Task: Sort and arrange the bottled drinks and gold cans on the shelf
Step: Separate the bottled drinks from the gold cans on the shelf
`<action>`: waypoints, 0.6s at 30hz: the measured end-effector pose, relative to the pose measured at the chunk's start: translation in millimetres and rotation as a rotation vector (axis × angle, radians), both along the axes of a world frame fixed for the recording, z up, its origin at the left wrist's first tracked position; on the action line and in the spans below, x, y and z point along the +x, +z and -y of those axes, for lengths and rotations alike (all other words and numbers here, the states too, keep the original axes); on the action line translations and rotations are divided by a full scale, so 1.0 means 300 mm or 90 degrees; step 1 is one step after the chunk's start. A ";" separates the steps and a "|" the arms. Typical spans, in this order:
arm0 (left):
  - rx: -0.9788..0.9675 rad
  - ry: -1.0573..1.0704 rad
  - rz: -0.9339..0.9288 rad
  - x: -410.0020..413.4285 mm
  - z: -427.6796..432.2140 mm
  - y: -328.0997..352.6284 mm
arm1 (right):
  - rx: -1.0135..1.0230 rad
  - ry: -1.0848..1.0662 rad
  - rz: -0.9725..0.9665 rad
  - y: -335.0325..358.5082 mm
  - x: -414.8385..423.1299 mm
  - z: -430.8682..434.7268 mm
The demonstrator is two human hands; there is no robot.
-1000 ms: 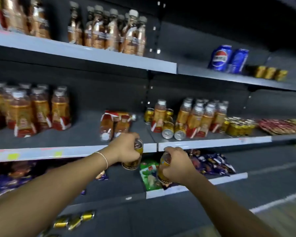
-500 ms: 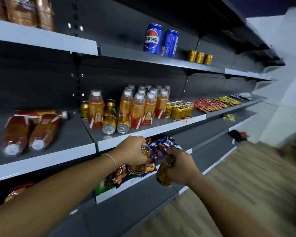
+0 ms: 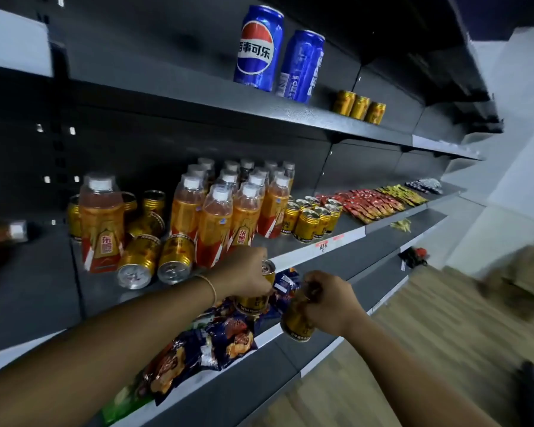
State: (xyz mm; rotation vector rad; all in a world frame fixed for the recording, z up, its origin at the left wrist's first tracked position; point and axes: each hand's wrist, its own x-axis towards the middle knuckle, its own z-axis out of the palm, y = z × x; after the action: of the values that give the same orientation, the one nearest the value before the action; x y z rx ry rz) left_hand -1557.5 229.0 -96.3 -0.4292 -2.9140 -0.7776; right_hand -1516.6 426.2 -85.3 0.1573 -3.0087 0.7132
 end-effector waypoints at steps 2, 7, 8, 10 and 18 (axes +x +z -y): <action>0.017 -0.001 -0.012 -0.059 -0.016 0.013 | -0.009 -0.010 -0.020 0.014 -0.076 -0.021; 0.052 -0.009 -0.029 -0.175 -0.057 0.027 | -0.029 0.004 -0.063 0.057 -0.243 -0.065; 0.063 -0.007 -0.033 -0.195 -0.065 0.027 | -0.033 0.012 -0.073 0.066 -0.277 -0.070; 0.078 0.002 -0.039 -0.231 -0.080 0.022 | -0.044 0.027 -0.089 0.078 -0.347 -0.084; 0.050 0.117 -0.064 -0.361 -0.169 0.016 | -0.053 0.132 -0.167 0.079 -0.629 -0.143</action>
State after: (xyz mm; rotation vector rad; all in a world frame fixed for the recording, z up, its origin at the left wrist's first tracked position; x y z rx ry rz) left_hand -1665.8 279.6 -91.6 -0.1832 -2.7697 -0.8152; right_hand -1705.4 469.1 -61.5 0.5215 -2.7331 0.7644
